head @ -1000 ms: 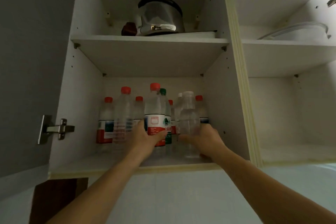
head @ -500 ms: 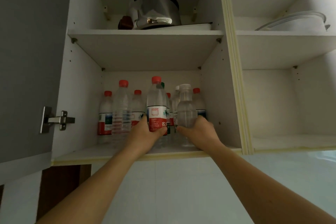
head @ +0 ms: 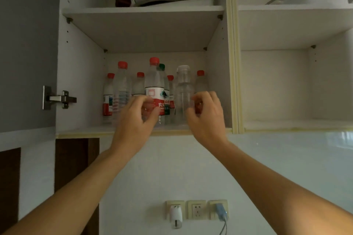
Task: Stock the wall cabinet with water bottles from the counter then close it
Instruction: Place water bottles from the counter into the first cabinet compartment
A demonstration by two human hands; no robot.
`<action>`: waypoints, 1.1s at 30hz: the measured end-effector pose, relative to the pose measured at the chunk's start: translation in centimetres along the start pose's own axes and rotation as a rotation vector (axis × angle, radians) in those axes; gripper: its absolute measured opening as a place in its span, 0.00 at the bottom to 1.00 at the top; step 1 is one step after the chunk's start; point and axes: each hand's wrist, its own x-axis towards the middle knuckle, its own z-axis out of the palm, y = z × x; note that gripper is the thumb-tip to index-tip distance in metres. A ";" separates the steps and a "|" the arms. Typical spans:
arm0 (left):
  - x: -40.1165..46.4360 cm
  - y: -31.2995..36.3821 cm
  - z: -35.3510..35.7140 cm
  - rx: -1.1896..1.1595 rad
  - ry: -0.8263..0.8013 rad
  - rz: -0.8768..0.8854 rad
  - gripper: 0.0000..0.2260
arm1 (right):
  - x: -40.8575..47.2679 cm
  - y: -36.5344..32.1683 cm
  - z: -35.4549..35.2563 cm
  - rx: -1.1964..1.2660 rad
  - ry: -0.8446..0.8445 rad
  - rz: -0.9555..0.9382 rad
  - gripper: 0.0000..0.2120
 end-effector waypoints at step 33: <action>-53.6 25.7 12.5 -0.550 -1.145 -0.679 0.25 | -54.6 6.1 -36.4 -0.249 -0.474 1.275 0.26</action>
